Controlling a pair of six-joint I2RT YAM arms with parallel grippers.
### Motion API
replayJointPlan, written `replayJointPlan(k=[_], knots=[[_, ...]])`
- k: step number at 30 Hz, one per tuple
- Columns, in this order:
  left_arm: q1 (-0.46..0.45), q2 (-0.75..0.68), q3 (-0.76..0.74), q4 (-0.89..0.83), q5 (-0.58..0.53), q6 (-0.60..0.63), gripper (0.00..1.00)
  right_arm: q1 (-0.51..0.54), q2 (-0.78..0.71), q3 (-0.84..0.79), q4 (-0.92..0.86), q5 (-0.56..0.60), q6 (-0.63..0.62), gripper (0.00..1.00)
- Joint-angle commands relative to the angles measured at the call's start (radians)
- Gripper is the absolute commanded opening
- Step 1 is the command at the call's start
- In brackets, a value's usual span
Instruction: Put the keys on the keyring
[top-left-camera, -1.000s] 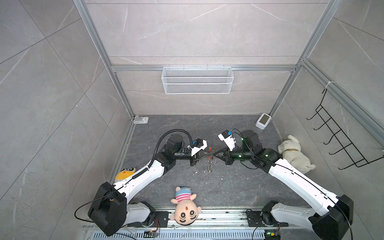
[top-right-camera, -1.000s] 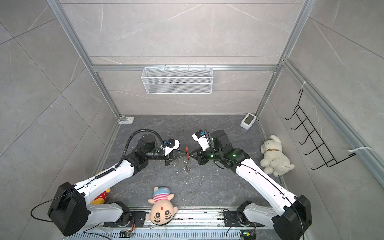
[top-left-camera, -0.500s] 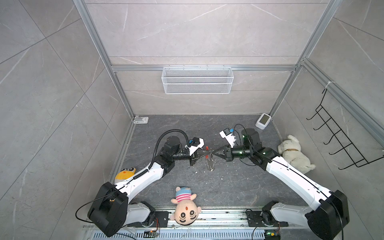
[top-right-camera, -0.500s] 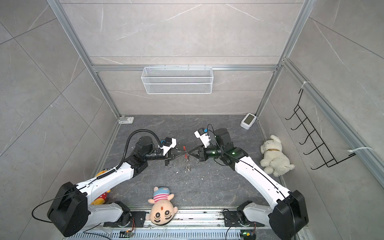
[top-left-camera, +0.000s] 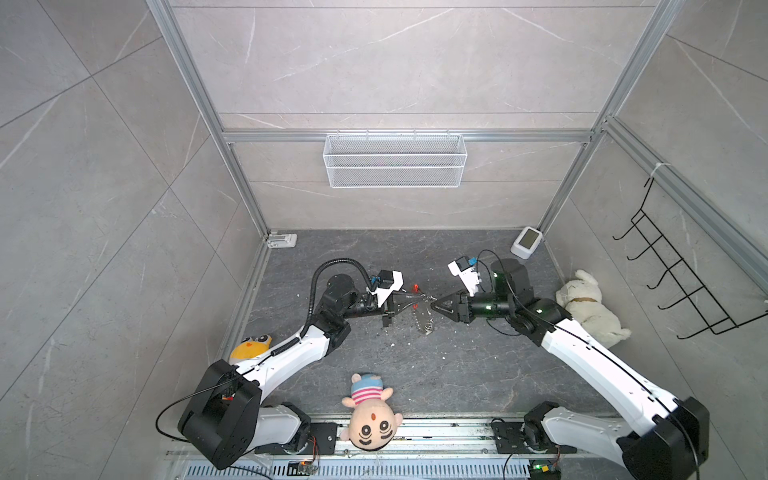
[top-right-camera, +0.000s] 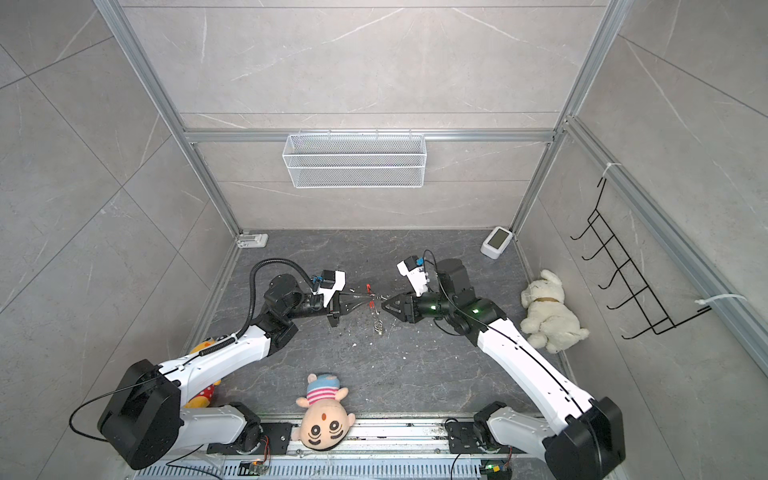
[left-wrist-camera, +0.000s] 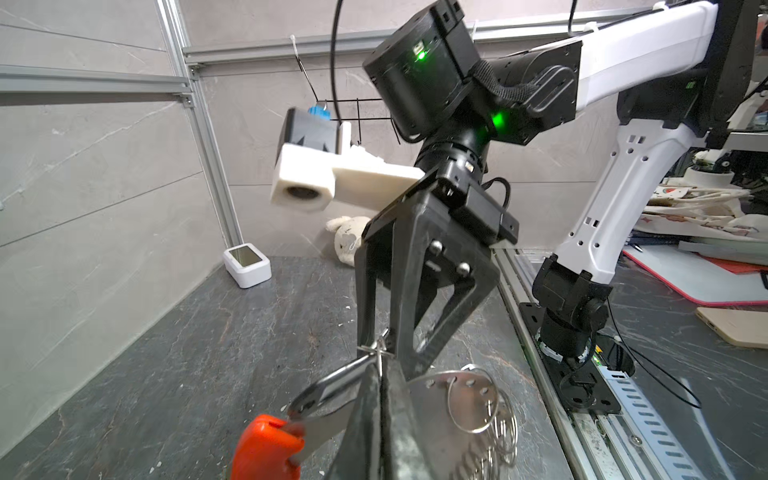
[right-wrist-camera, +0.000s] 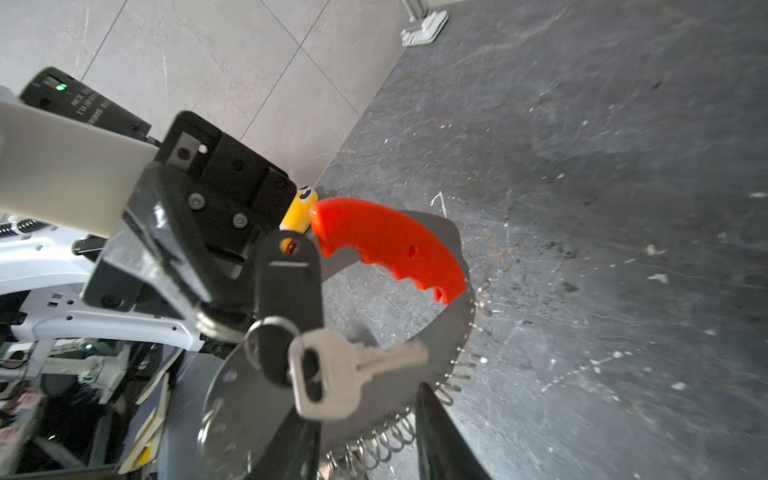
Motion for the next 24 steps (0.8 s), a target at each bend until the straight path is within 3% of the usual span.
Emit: replayJointPlan(k=[1,9,11,14,18,24], knots=[[0.022,-0.005,0.024,0.123,0.062,-0.05,0.0,-0.004,-0.077,0.053,-0.063,0.101,-0.111,0.36],[0.033,0.005,0.058,0.122,0.108,-0.091,0.0,0.007,-0.017,0.116,0.053,-0.054,-0.138,0.34],[0.033,0.008,0.061,0.131,0.112,-0.103,0.0,0.012,0.02,0.127,0.081,-0.083,-0.133,0.29],[0.033,0.012,0.065,0.151,0.125,-0.129,0.0,0.025,0.067,0.14,0.092,-0.105,-0.144,0.14],[0.033,0.02,0.073,0.16,0.133,-0.145,0.0,0.031,0.099,0.129,0.138,-0.117,-0.124,0.2],[0.036,0.031,0.082,0.188,0.132,-0.16,0.0,0.033,0.119,0.092,0.139,-0.133,-0.095,0.19]])
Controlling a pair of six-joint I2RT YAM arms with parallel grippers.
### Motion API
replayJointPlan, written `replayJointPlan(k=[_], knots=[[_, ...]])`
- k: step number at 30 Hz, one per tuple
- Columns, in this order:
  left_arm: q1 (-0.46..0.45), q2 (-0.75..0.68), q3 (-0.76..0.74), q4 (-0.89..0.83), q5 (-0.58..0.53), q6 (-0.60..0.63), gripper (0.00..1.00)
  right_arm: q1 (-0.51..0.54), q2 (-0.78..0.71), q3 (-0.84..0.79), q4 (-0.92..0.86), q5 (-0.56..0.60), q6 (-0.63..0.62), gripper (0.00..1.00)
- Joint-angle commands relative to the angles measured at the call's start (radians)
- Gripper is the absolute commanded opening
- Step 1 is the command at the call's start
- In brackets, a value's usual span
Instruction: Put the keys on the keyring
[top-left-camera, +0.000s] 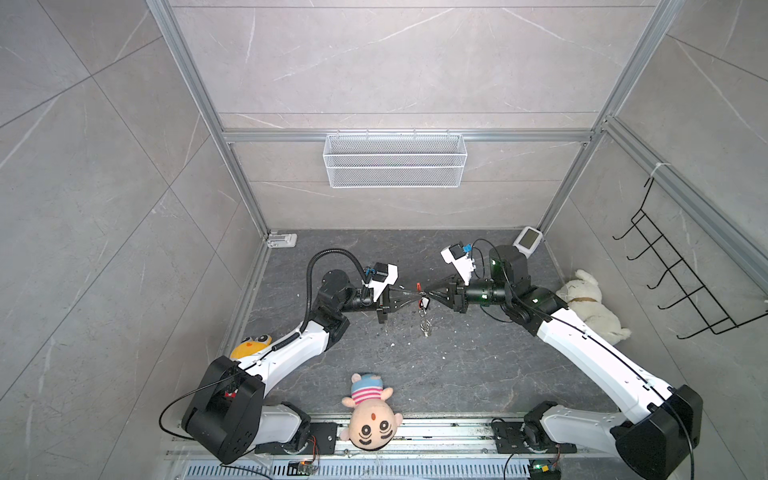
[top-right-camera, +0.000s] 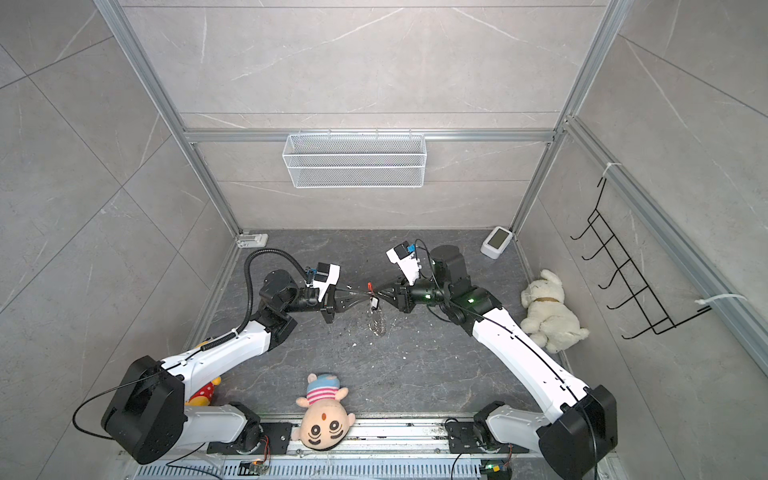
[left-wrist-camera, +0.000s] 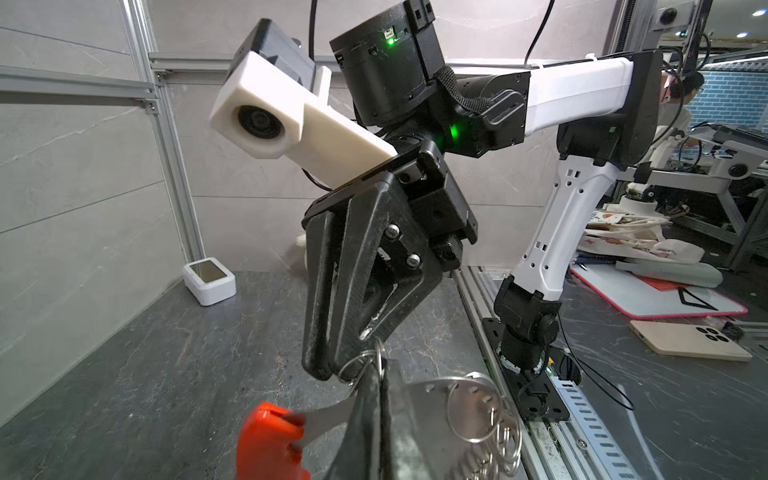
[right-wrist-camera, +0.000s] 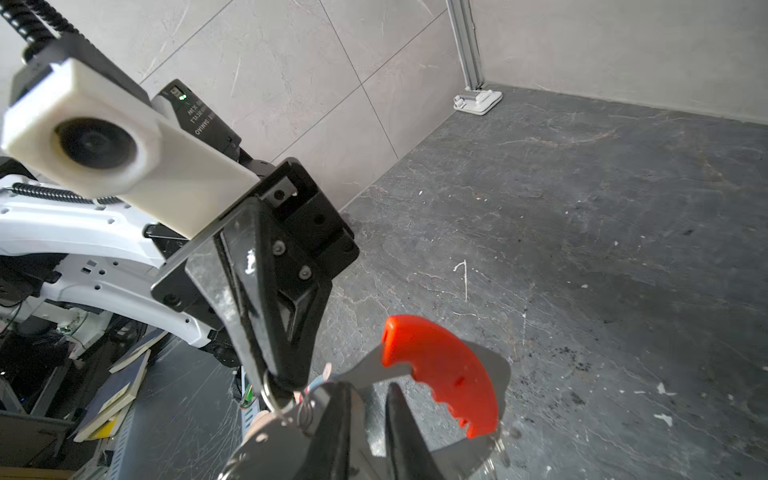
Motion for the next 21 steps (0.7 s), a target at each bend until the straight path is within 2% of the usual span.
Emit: replayJointPlan(k=[1,4,6,8,10,13,16,21], knots=[[0.007,0.005,0.052,0.104,0.021,-0.02,0.0,0.009,-0.01,-0.022,0.016,-0.021,0.017,0.19],[0.01,0.011,0.051,0.12,0.018,-0.029,0.0,0.008,-0.06,-0.022,-0.04,0.022,-0.01,0.21],[0.013,0.021,0.048,0.151,0.017,-0.051,0.0,0.006,-0.092,-0.003,-0.104,0.064,-0.044,0.26],[0.016,0.031,0.049,0.179,0.018,-0.071,0.0,0.006,-0.12,0.016,-0.145,0.12,-0.067,0.28],[0.018,0.04,0.049,0.201,0.017,-0.088,0.0,0.005,-0.152,0.022,-0.143,0.143,-0.074,0.29],[0.019,0.049,0.05,0.216,0.023,-0.103,0.0,0.004,-0.162,0.024,-0.084,0.1,-0.063,0.3],[0.019,0.059,0.055,0.231,0.03,-0.123,0.0,0.005,-0.112,0.038,-0.037,0.027,-0.043,0.3],[0.019,0.068,0.063,0.258,0.045,-0.159,0.0,0.008,-0.032,0.05,-0.002,-0.004,-0.055,0.31]])
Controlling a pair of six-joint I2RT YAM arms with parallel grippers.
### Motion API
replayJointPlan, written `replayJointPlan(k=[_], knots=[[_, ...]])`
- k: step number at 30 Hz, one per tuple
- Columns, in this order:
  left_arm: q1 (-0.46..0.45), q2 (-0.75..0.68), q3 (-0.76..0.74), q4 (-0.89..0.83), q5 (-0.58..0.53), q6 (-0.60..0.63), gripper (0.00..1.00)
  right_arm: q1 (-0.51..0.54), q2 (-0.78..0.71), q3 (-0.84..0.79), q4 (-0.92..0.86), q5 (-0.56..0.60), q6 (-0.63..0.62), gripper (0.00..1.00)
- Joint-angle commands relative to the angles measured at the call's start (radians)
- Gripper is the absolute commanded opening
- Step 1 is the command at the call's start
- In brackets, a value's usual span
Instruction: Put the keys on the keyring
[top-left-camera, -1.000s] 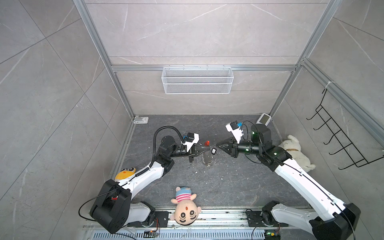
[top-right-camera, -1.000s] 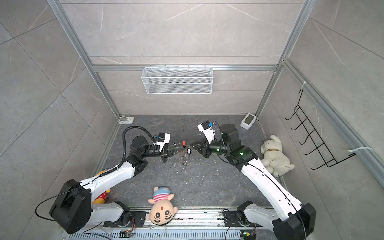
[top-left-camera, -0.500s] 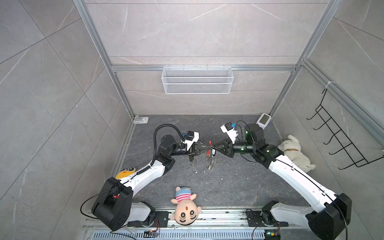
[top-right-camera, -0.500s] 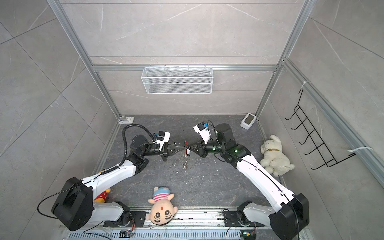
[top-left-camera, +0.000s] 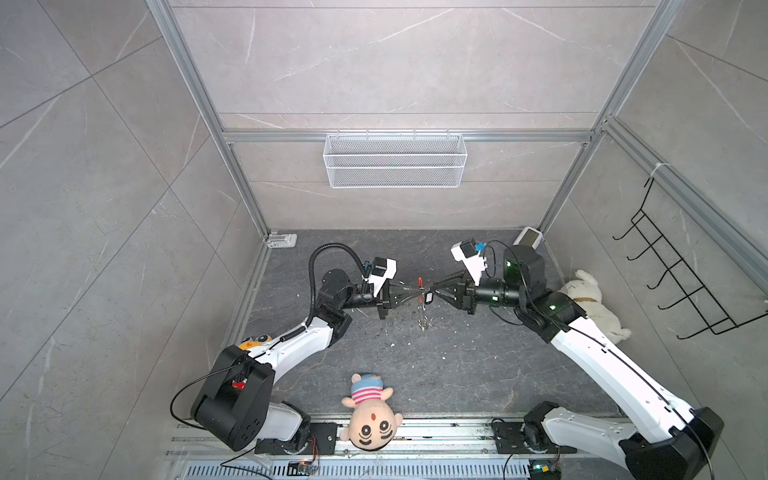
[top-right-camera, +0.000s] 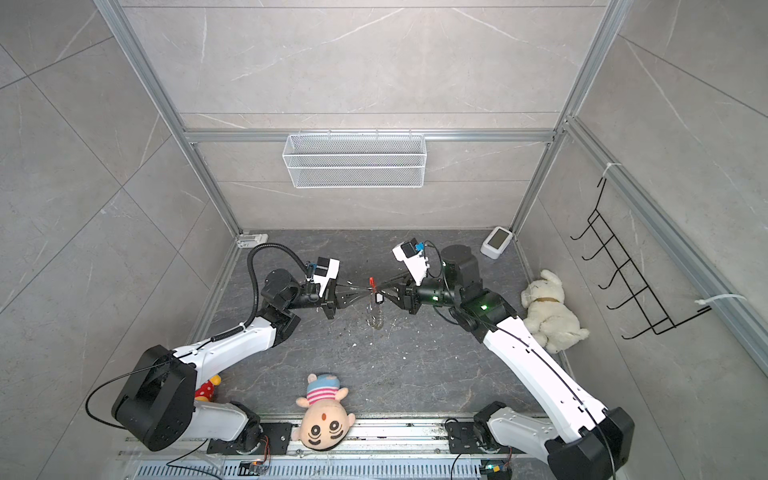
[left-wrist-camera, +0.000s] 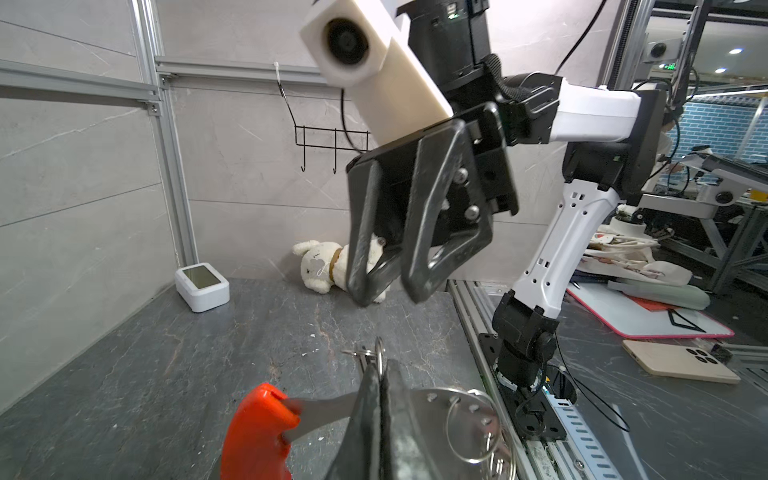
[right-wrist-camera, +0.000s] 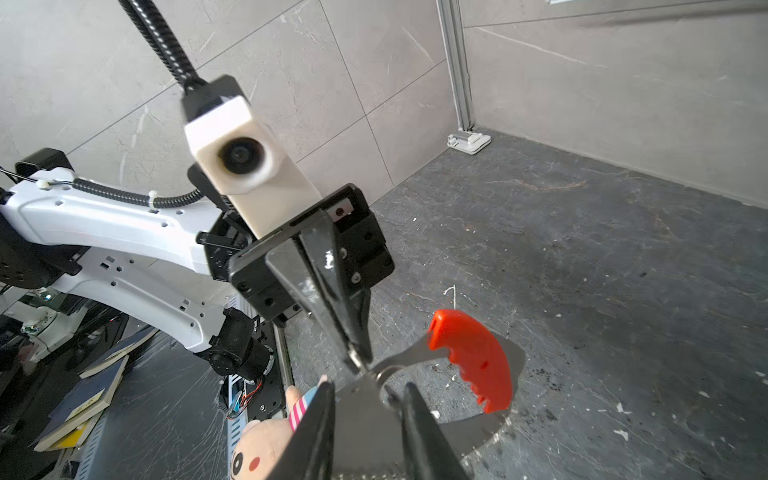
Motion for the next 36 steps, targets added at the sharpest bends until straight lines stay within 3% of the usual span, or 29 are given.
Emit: replayJointPlan(k=[1,11,16,19,22,27,29,30,32,34,36], knots=[[0.004,0.001,0.05,0.116,0.029,-0.036,0.0,0.007,0.04,0.022,0.036,-0.041,-0.012,0.32],[0.004,0.036,0.058,0.175,0.03,-0.085,0.0,0.028,0.063,-0.006,0.113,-0.082,0.036,0.31],[0.004,0.058,0.059,0.24,0.016,-0.124,0.0,0.043,0.068,-0.023,0.142,-0.081,0.055,0.12],[0.004,0.065,0.057,0.263,0.007,-0.137,0.0,0.052,0.067,-0.035,0.16,-0.079,0.065,0.09],[0.004,0.075,0.059,0.276,0.006,-0.152,0.0,0.058,0.064,-0.042,0.175,-0.07,0.073,0.0],[0.004,0.076,0.059,0.256,0.002,-0.15,0.0,0.059,0.054,-0.021,0.121,-0.012,0.039,0.0],[0.013,0.056,0.063,0.141,-0.005,-0.095,0.05,0.059,0.054,0.006,0.038,0.053,-0.024,0.0],[0.02,0.032,0.065,0.055,-0.013,-0.031,0.18,0.059,0.056,0.017,0.004,0.082,-0.051,0.0],[0.025,-0.056,0.083,-0.306,-0.056,0.229,0.32,0.059,0.065,0.045,-0.082,0.135,-0.13,0.0],[0.021,-0.127,0.163,-0.75,-0.138,0.577,0.37,0.06,0.088,0.072,-0.153,0.157,-0.189,0.0],[0.021,-0.129,0.264,-1.046,-0.203,0.764,0.38,0.064,0.103,0.086,-0.188,0.169,-0.229,0.0]])
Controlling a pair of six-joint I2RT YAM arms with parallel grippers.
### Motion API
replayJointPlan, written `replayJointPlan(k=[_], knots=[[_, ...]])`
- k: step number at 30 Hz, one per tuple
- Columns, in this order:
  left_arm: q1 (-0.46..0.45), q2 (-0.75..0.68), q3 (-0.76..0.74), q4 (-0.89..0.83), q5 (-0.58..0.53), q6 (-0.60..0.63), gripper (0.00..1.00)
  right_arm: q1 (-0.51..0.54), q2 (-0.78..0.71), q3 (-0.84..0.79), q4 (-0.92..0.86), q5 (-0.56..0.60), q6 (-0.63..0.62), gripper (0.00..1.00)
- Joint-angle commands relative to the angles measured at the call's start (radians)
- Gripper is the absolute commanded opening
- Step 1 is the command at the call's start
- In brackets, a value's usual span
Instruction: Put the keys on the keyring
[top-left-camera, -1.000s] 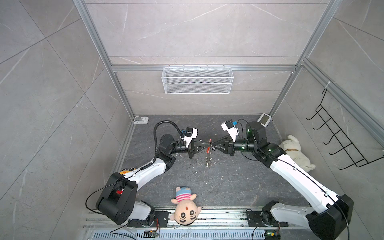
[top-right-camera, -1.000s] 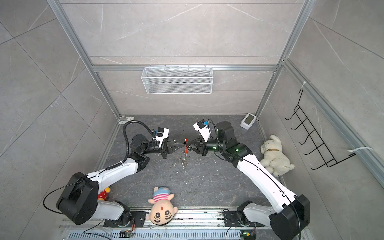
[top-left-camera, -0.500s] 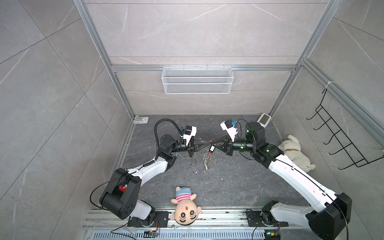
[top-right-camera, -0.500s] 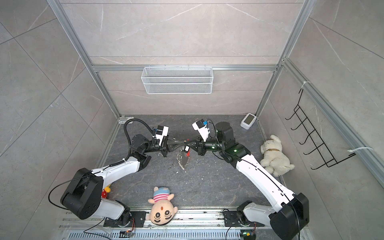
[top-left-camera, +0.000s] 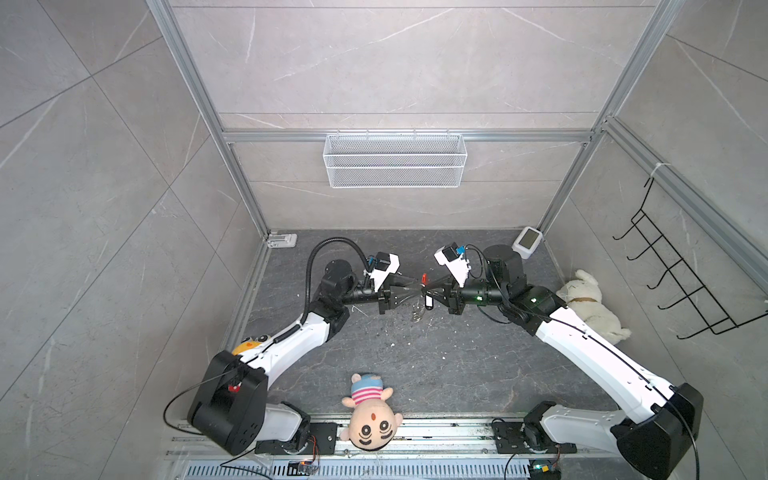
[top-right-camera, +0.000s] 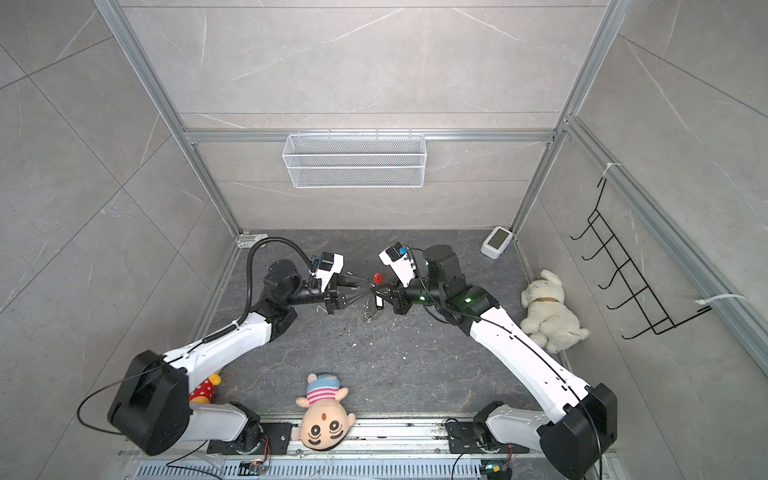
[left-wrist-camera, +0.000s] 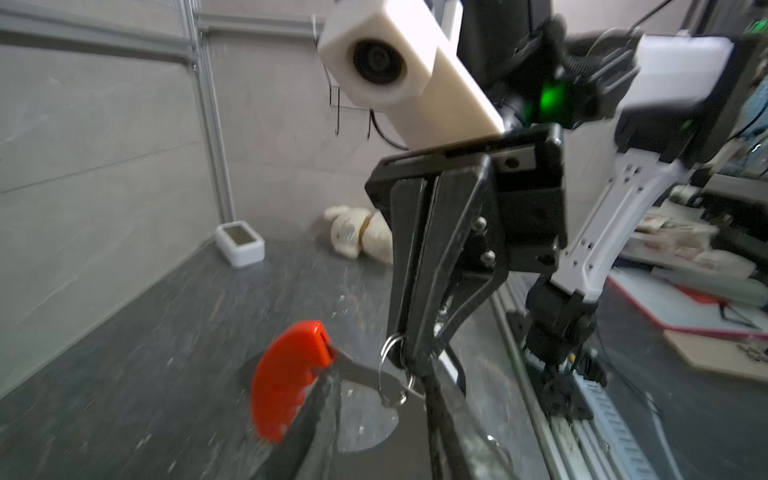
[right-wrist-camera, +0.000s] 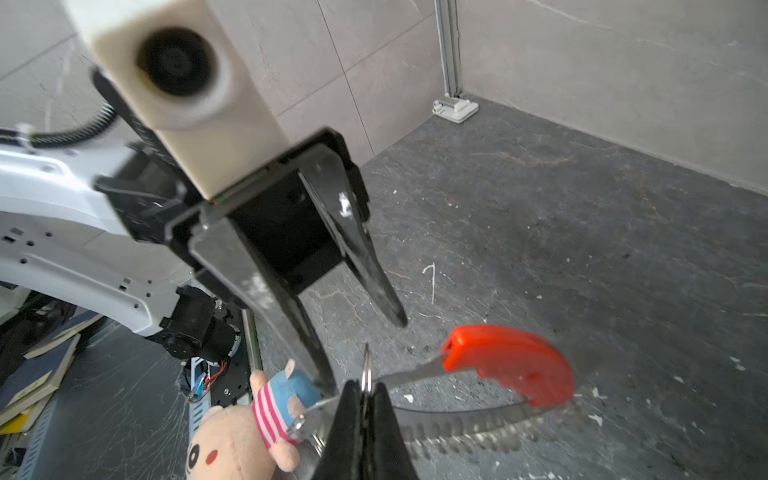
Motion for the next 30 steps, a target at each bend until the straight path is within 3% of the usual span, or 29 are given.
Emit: replayJointPlan(k=[1,3,6,13,20,30], knots=[[-0.002,-0.05,0.195,-0.665,-0.115,0.523,0.38,0.011,0.023,0.048,-0.11,0.05,-0.116,0.0],[-0.004,-0.001,0.299,-0.856,-0.124,0.624,0.36,0.019,0.027,0.046,-0.108,0.053,-0.134,0.0],[-0.021,0.04,0.367,-0.961,-0.114,0.683,0.35,0.029,0.033,0.049,-0.101,0.052,-0.143,0.0],[-0.028,0.089,0.411,-1.036,-0.077,0.747,0.35,0.043,0.011,0.047,-0.101,0.039,-0.15,0.0],[-0.032,0.116,0.441,-1.006,-0.057,0.75,0.35,0.055,-0.001,0.054,-0.1,0.022,-0.161,0.0],[0.008,0.03,0.434,-1.015,-0.087,0.723,0.35,0.057,0.011,0.031,-0.082,0.054,-0.187,0.0]])
